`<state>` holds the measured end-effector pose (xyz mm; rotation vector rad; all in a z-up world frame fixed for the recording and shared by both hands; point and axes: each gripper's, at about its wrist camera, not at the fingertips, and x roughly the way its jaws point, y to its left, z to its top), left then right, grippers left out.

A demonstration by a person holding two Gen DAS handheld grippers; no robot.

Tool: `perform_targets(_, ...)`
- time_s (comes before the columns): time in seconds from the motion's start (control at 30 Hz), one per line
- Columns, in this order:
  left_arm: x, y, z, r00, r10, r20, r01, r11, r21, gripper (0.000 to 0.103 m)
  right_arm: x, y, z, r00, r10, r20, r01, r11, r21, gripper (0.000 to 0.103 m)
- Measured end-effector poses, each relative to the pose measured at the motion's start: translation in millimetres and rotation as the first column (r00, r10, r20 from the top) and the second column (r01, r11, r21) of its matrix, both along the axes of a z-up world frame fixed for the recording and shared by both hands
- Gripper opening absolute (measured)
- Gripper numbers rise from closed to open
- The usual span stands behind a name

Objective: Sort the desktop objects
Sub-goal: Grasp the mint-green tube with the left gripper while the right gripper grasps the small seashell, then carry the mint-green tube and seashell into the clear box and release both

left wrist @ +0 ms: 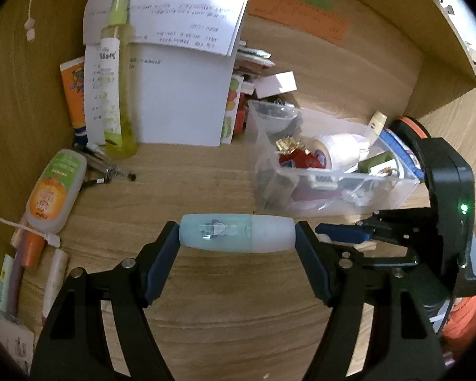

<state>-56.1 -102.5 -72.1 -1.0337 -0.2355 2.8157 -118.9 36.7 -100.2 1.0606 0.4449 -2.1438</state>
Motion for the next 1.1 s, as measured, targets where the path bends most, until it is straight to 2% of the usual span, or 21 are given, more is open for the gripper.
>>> perform_targets(0.37, -6.0, 18.8, 29.0, 0.997, -0.02, -0.069, 0.023, 0.999, 0.04, 0.073, 4.3, 48.6, 46.4, 0.994, -0.074, -0.084, 0.061, 0.986, -0.153, 0.02)
perform_targets(0.63, -17.6, 37.6, 48.7, 0.994, -0.056, -0.095, 0.063, 0.995, 0.074, 0.073, 2.4, 102.1, 82.8, 0.972, -0.178, -0.151, 0.141, 0.963, -0.229, 0.02)
perform_targets(0.83, -28.7, 49.2, 71.4, 0.988, -0.08, -0.131, 0.09, 0.993, 0.072, 0.073, -10.9, 129.2, 108.2, 0.958, -0.228, -0.175, 0.174, 0.945, -0.278, 0.02)
perform_targets(1.1, -57.6, 60.1, 96.6, 0.984, -0.101, -0.15, 0.107, 0.994, 0.036, 0.073, -37.0, 137.2, 135.6, 0.941, -0.275, -0.197, 0.201, 0.923, -0.329, 0.02)
